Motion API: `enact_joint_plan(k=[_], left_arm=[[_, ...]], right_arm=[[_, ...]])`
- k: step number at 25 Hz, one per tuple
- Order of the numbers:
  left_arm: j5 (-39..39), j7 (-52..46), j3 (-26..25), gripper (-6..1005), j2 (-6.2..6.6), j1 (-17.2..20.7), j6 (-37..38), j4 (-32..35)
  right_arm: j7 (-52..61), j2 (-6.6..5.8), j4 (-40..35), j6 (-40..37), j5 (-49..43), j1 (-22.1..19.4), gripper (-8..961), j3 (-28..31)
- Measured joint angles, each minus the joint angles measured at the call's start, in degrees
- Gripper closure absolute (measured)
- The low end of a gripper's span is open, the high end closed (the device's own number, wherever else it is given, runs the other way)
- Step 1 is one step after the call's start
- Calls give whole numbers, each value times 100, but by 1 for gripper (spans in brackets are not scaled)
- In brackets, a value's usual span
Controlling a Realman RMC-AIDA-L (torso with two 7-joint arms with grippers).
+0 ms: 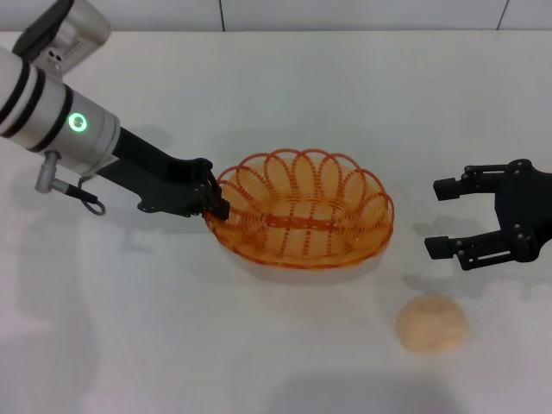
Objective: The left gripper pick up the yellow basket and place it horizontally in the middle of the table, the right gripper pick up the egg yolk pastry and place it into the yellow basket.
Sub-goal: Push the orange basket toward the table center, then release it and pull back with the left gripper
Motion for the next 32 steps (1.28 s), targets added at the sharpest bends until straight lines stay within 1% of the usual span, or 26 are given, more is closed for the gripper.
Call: enact_joint_plan(k=[4,15,22,32], left_arm=[[38,-15,-2,917,-50,10,-127,-41],[46,-30,-2,909,-64,21,-425,-191],[38,-13,-2,903,-122,26,-520,-214],[15,23,-2,895,-144,-37,-595,-290]], right_arm=[[0,2,-2,-36,0,0,112,0],[1,8,4,-99,-1,-1,111,-42],[-10,9,0,-134,-1,-9,111,-22],[-31,2,-3,-144,-1,-28,112,-42]])
